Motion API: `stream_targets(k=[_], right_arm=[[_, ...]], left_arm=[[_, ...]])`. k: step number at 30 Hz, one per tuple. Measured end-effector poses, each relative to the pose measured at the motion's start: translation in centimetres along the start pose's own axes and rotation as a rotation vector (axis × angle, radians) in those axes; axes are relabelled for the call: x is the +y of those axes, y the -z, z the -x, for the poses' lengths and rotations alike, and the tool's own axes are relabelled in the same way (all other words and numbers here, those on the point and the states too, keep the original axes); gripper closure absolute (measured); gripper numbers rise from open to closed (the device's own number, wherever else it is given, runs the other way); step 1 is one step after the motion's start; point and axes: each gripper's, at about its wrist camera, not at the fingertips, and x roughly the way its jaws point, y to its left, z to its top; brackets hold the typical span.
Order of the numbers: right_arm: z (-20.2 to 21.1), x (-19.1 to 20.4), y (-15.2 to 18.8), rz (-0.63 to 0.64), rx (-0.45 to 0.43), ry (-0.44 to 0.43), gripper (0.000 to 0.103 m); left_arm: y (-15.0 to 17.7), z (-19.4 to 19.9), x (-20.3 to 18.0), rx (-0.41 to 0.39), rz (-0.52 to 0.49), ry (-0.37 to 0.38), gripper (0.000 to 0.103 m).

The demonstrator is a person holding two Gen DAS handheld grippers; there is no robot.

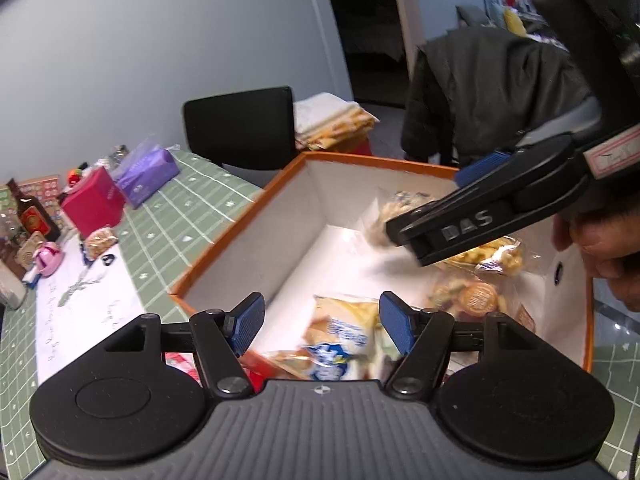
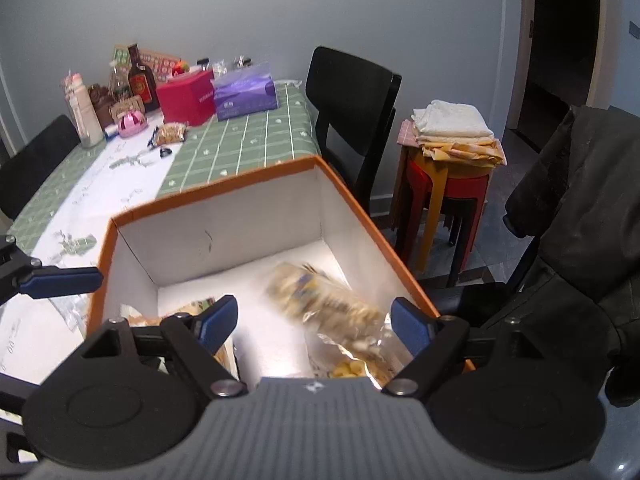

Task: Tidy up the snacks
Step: 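Move both tools back toward the remaining snacks on the runner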

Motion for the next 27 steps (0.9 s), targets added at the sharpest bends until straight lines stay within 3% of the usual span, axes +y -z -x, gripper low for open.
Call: stream_targets(k=[14,27], right_arm=[[2.2,2.9,-0.8,0.011,-0.050,-0.052,0.020],[3.0,10.6,-1.3,0.140,-0.070,-0.107,0.020]], left_arm=[[2.0,3.2,5.1,-0.004,0.064,-0.063,0.025],[5.9,5.7,10.0,0.006,0.134,-0.108,0.025]])
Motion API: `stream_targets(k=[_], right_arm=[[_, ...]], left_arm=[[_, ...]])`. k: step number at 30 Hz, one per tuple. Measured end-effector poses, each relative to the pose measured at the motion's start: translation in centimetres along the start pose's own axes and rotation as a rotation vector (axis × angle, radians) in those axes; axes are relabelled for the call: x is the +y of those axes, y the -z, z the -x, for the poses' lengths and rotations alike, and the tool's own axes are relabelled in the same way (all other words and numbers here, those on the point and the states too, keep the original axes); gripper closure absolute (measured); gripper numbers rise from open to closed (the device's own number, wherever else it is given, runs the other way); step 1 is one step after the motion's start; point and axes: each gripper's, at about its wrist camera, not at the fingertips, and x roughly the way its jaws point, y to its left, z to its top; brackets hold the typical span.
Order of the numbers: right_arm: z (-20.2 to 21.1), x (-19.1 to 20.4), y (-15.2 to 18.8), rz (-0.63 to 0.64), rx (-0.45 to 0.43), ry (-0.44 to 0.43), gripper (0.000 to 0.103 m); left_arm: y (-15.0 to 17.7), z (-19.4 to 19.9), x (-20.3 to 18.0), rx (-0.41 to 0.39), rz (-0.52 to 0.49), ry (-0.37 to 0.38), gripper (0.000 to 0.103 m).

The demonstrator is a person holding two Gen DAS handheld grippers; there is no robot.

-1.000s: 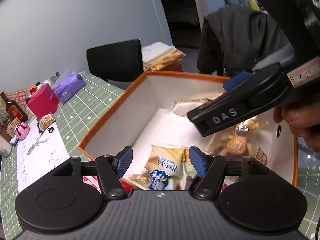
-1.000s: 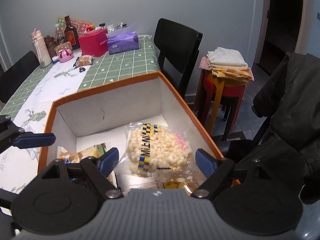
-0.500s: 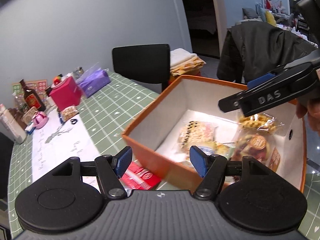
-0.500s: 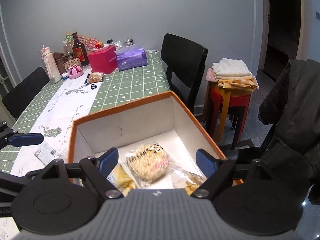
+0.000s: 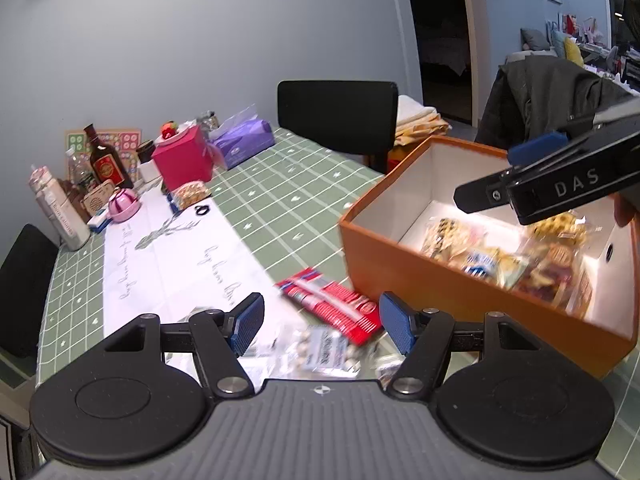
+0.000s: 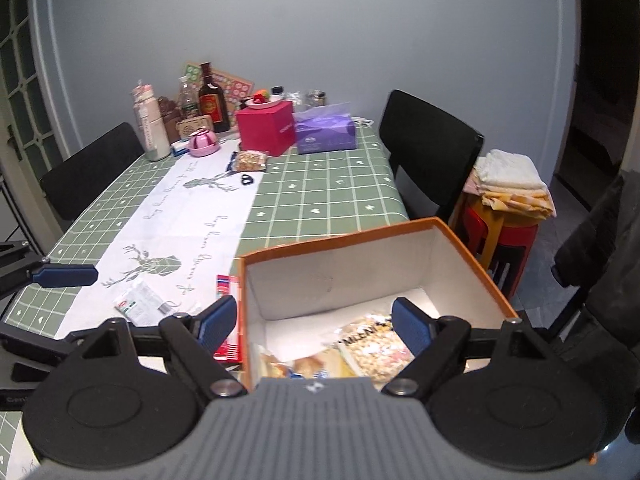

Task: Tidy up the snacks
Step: 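Move both tools back toward the remaining snacks on the runner, then grasp the small clear nut-mix packet with the left tool while the right tool grasps the white-ball snack bag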

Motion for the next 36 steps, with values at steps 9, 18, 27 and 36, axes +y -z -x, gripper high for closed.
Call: stream_targets(k=[9,18,27,36], right_arm=[[-1.2,4.9,-0.5,0.083,0.008,-0.045,0.020],[-2.8,8.1,-0.4,0.106,0.025,-0.086,0.020],[-2.5,8.9,0.5,0.167,0.016,-0.091,0.022],[-2.8,8.0,0.9,0.153,0.026,-0.092,0.022]], left_arm=[[3.8,0.0,2.6,0.044,-0.011,-0.040,0.017],[6.0,-2.2,-3.1,0.056,-0.105,0.076,0.014],[6.8,-6.2,-5.9,0.078,-0.060,0.169,0.014],[7.8,-7.6,-5.3,0.124,0.003,0.234,0.043]])
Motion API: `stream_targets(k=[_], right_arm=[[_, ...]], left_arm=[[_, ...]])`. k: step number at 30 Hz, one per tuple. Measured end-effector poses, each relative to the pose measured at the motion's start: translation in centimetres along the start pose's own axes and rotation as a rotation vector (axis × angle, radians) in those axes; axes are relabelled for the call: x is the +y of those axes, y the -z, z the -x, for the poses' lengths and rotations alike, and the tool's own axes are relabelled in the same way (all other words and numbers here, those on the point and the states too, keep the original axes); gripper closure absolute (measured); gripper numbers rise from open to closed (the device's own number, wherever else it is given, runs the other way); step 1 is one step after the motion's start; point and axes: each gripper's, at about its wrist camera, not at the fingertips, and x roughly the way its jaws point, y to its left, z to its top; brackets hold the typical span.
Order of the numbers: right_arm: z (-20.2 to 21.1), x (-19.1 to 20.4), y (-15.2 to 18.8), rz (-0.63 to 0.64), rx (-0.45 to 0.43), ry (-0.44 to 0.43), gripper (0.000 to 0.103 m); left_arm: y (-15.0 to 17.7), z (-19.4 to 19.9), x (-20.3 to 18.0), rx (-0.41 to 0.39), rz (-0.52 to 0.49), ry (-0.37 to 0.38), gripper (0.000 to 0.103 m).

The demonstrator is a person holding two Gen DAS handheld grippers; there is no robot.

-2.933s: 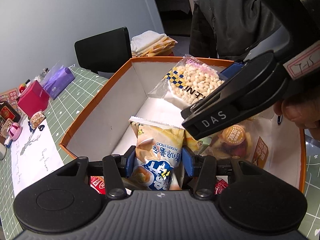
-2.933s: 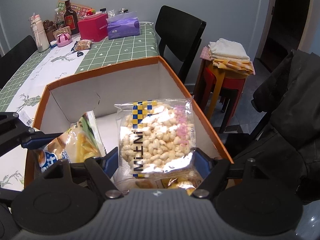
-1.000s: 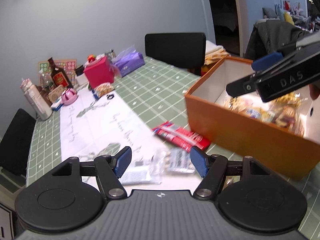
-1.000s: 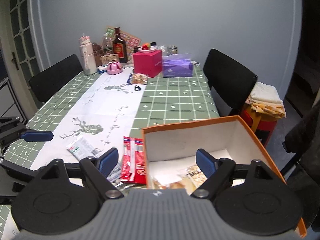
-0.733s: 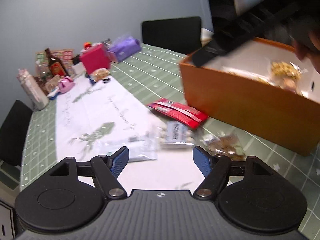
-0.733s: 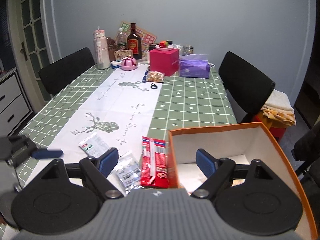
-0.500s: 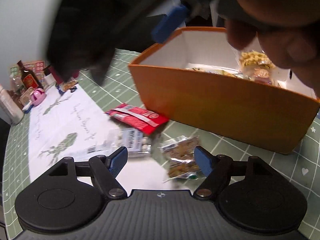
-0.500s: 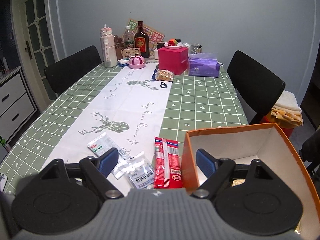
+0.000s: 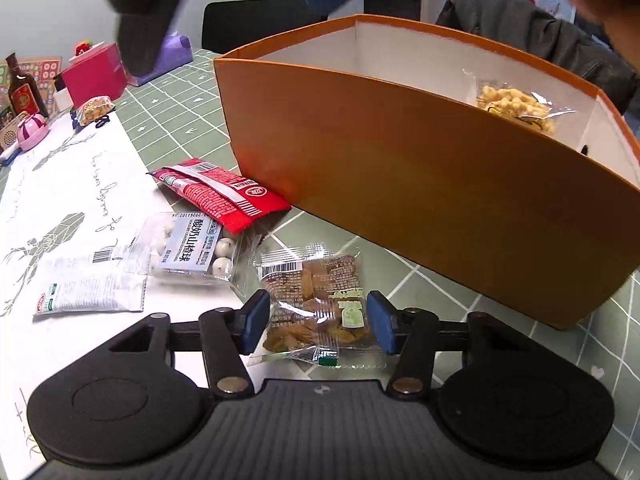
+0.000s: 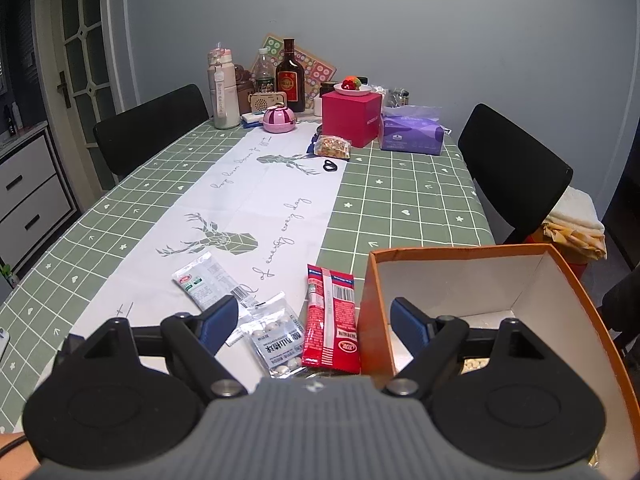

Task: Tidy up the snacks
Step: 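Grasp the small clear nut-mix packet with the left tool while the right tool grasps the white-ball snack bag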

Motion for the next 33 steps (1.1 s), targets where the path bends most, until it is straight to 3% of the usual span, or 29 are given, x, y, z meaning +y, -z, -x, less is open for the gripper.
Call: stream_targets(k=[5,12,18,22,33], right_arm=[[-0.8,0.2,0.5,0.014,0.022,0.003,0.022],[-3.3,2.7,0.8,0.113,0.071,-0.032,0.028],[-8.3,4.4,0.9,0.149,0.189,-0.037,0.028],[-11.5,4.8,1.2,0.119,0.253,-0.036,0.034],[-16.0,4.9,0.9,0.102,0.299,0.014,0.034]], left_arm=[[1.7,1.2,1.1,0.016,-0.035,0.004,0.045],[4.6,3.5,4.9,0.068,0.000,-0.063,0.045],[7.8,6.2,8.6,0.087,0.053,-0.104,0.045],[9.5,7.7,10.3,0.084,0.095,-0.116,0.045],[10.4,8.6,11.1,0.077,0.118,-0.114,0.045]])
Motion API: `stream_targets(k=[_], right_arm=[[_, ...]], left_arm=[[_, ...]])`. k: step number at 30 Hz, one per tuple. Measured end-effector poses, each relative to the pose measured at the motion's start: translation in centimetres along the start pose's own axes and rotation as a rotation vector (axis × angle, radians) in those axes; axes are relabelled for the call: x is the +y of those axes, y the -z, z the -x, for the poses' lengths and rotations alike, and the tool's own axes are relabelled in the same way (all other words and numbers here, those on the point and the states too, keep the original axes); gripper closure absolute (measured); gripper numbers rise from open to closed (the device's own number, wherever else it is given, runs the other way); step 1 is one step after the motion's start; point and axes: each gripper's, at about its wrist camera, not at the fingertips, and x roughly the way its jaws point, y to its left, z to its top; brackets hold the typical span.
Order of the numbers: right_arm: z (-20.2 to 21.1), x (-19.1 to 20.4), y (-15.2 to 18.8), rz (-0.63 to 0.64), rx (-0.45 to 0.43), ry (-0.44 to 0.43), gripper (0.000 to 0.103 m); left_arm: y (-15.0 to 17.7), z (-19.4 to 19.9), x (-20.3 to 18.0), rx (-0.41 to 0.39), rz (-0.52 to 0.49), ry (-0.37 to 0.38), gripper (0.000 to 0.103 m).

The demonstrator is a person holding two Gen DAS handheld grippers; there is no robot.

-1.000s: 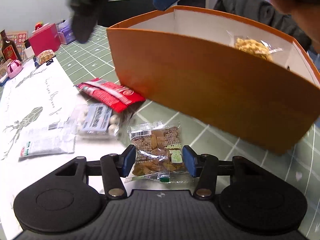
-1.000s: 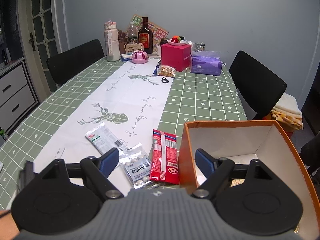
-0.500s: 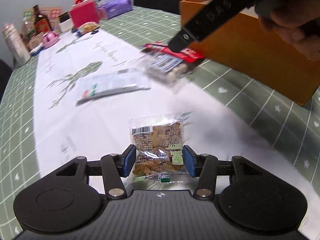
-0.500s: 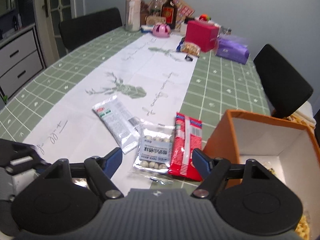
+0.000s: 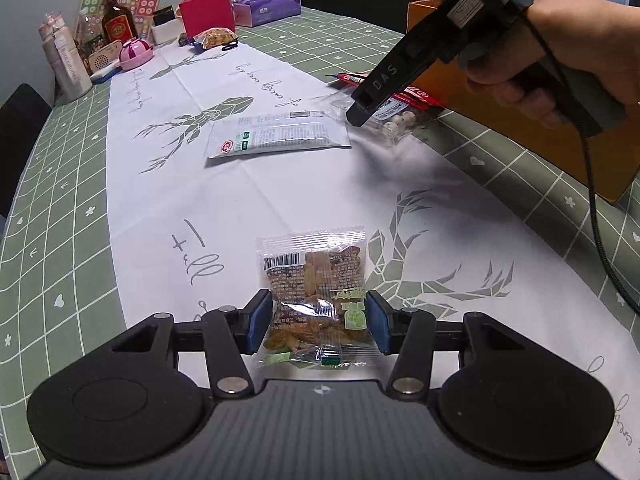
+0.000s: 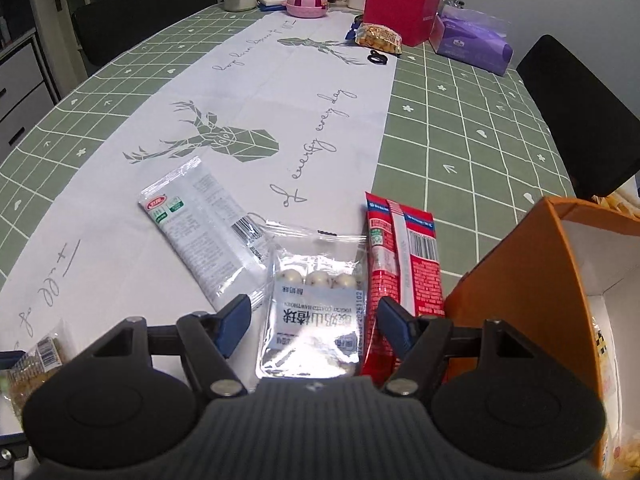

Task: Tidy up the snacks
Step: 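Grasp the small clear nut-mix packet with the left tool while the right tool grasps the white-ball snack bag, then lift and carry the nut-mix packet and white-ball bag over the orange box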

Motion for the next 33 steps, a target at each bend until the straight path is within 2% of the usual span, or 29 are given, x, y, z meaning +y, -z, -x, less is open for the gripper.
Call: stream_targets(k=[3,6,7,9,11,15,24,28,33], right_arm=[[-0.9,-0.5,0.1,-0.030,0.017,-0.034,0.034],[-1.5,-0.1,0.4,-0.007,0.009,-0.035,0.026],[-1.4,0.1,0.4,-0.006,0.007,-0.029,0.026],[-1.2,0.1,0.5,-0.022,0.007,-0.043,0.043],[-0.8,0.1,1.0,-0.043,0.025,-0.088,0.044],[0.6,2.0,3.0,0.036,0.027,-0.101,0.044],[3.7,4.8,6.7,0.191,0.086,-0.192,0.043],[3.9,4.9,7.0,0.188,0.082,-0.188,0.040],[4.0,5.0,7.2,0.182,0.073,-0.189,0.040]], left_arm=[[0.0,0.0,0.1,0.001,0.007,0.005,0.045],[0.0,0.0,0.2,0.002,0.016,0.008,0.045],[0.0,0.0,0.2,0.002,0.017,0.009,0.045],[0.0,-0.1,0.2,0.002,0.019,0.011,0.044],[0.1,-0.1,0.3,-0.002,0.021,0.014,0.044],[0.6,-0.1,0.4,-0.004,0.024,0.019,0.043],[1.1,0.3,0.5,-0.007,0.020,0.029,0.041],[1.1,-0.2,0.5,0.007,0.031,0.022,0.034],[1.0,-0.1,-0.1,0.008,0.011,0.014,0.041]])
